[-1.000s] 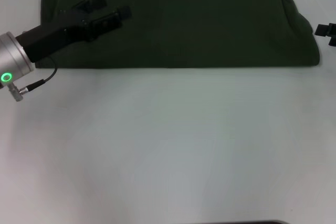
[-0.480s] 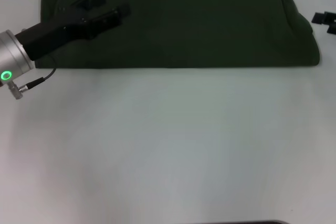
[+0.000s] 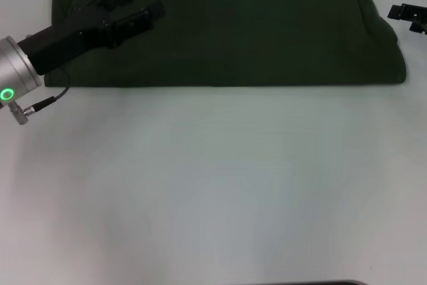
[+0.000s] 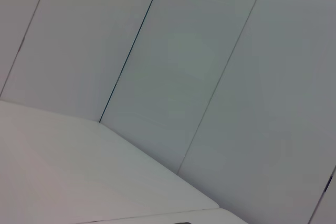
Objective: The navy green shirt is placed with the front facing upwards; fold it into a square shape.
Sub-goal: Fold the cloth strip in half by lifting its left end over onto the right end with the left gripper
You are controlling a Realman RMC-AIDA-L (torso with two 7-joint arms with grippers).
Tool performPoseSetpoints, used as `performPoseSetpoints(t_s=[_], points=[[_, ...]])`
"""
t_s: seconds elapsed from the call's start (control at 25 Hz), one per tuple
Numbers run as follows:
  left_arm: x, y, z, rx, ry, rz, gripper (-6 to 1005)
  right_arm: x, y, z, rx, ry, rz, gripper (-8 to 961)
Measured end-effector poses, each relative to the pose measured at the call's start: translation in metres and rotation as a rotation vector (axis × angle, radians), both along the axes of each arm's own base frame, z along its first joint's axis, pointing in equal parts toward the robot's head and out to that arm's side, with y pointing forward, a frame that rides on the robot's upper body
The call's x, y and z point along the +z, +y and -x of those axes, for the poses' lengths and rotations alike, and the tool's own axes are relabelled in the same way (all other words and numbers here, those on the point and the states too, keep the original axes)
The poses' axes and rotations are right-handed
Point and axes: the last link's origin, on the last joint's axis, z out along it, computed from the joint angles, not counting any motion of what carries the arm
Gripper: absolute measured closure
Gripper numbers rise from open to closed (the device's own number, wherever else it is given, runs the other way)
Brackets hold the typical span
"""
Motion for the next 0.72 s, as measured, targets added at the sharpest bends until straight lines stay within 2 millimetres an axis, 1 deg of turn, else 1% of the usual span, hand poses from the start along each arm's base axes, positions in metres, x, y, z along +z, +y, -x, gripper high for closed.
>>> performPoseSetpoints(t_s=[0.36, 0.72], points=[[0.001, 0.0, 0.001, 0.003, -0.002, -0.004, 79, -0.016, 0.01, 0.004, -0.006, -0.022, 0.007, 204], [0.002, 0.0, 0.003, 0.007, 0.0, -0.018, 78, -0.022, 0.011, 0.007, -0.004, -0.025, 0.011, 204]])
